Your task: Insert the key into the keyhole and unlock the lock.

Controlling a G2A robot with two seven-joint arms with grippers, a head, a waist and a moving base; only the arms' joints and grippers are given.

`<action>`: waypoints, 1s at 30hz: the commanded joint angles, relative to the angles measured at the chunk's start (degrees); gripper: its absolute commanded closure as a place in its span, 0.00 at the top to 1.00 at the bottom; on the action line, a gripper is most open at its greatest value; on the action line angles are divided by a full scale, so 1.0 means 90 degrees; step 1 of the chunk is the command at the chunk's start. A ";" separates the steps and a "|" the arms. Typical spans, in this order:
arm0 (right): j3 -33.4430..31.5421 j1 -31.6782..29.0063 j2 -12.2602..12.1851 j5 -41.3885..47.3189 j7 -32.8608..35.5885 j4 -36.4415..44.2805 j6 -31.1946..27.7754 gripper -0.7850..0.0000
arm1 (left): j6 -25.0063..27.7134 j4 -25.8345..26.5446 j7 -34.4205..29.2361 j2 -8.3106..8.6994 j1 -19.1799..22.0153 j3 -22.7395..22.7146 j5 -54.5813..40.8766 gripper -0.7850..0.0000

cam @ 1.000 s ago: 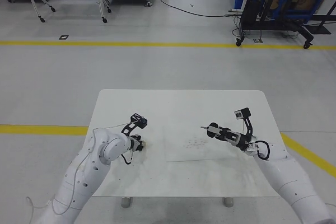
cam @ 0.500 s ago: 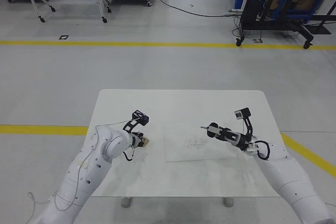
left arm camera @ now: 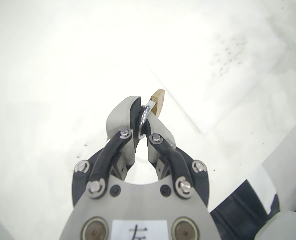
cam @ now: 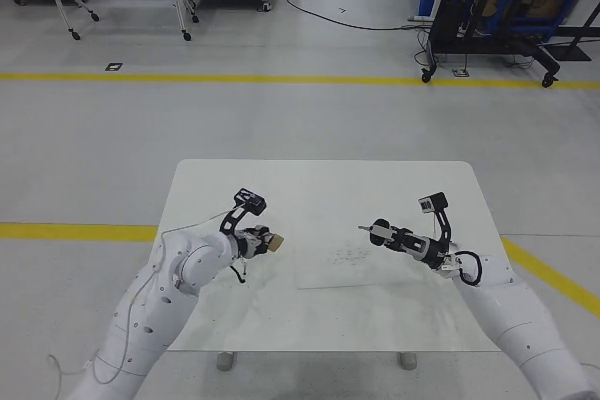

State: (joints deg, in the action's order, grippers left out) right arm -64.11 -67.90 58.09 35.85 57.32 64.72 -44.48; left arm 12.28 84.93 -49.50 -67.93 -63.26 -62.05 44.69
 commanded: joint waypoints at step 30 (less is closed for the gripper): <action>0.1219 0.0698 0.0802 0.0116 -0.2818 -0.0075 0.0789 0.00 | 0.1525 -0.4790 -0.1830 -0.0807 0.1923 0.0734 -0.7687 0.00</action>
State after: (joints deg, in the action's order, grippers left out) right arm -53.45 -61.96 64.99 37.31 32.92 64.26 -36.69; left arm 27.30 44.12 -63.83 -74.59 -46.65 -55.24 -17.74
